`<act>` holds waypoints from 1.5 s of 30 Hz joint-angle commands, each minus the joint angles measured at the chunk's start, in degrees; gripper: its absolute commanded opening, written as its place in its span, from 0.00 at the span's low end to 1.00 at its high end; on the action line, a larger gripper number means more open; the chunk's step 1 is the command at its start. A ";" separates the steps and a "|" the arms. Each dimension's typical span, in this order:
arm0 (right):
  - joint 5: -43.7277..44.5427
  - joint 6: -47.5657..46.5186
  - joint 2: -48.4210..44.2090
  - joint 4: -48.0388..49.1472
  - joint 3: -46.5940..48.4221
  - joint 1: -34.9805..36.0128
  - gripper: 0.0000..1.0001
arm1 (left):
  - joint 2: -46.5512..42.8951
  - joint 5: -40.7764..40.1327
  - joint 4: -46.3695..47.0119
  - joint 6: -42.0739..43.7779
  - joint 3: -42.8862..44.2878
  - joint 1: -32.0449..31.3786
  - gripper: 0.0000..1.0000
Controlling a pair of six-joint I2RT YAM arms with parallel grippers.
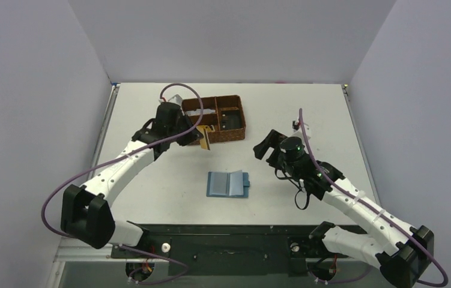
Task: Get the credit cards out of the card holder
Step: Place the credit card in the storage box.
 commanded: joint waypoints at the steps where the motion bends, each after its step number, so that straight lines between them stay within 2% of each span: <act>1: 4.18 -4.52 1.01 -7.27 7.16 -4.66 0.80 | 4.64 -2.95 -6.73 2.99 7.07 3.11 0.00; 7: -0.32 -9.33 3.74 -12.43 11.68 -14.58 0.81 | 10.63 -3.60 -9.34 4.59 13.37 5.27 0.00; 15: -1.45 -14.83 9.78 -17.59 18.04 -21.58 0.80 | 19.16 -5.20 -11.12 -1.86 19.27 6.03 0.00; 29: -2.13 -18.94 19.41 -19.97 26.36 -26.09 0.80 | 28.30 -3.21 -12.91 -14.82 29.58 9.59 0.00; 45: -7.10 -18.84 32.47 -28.23 41.49 -30.17 0.77 | 35.21 1.62 -21.89 -21.14 34.89 13.34 0.00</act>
